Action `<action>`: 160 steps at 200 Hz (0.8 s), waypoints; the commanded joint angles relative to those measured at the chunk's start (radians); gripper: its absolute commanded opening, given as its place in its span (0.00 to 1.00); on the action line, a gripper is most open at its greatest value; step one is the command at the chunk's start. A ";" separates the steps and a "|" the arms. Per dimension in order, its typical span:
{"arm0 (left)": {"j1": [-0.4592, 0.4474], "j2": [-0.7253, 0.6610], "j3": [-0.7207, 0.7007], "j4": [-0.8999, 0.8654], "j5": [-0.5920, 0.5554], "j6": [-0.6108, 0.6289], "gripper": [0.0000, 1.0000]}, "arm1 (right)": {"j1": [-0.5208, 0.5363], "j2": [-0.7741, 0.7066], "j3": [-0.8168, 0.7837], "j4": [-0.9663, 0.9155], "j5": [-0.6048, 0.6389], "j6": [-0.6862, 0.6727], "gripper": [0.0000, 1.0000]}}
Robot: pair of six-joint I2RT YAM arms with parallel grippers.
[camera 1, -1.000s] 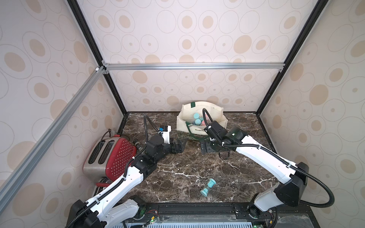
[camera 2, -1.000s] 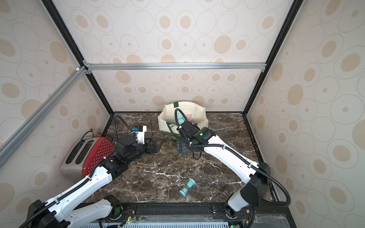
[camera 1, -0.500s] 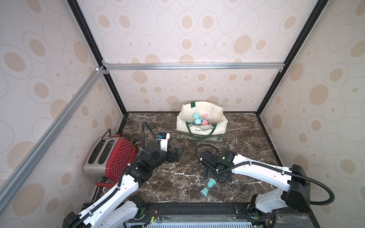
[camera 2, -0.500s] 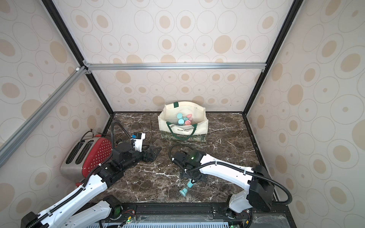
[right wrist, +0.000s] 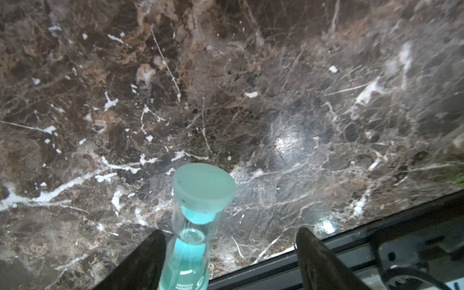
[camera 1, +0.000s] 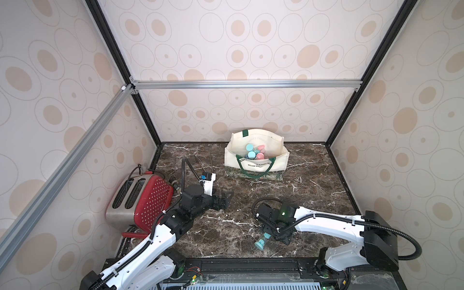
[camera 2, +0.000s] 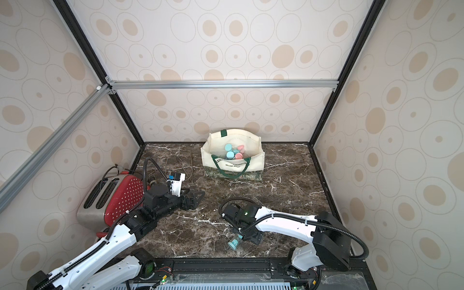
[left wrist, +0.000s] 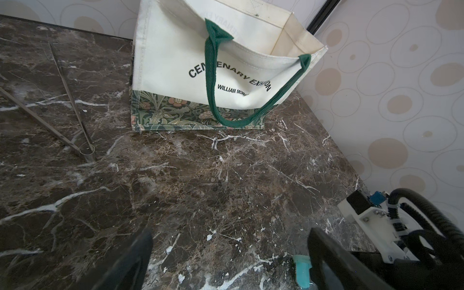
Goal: Put the hourglass into the canvas bag
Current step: Pick up the hourglass from the center of the board.
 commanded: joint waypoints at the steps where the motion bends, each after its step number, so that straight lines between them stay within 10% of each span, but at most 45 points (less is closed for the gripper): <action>1: -0.002 -0.003 -0.006 -0.010 0.007 -0.013 0.97 | -0.002 0.020 -0.012 0.049 -0.003 0.081 0.82; 160: 0.001 0.054 0.003 -0.016 -0.010 -0.003 0.98 | -0.092 0.213 -0.046 0.241 -0.106 0.004 0.53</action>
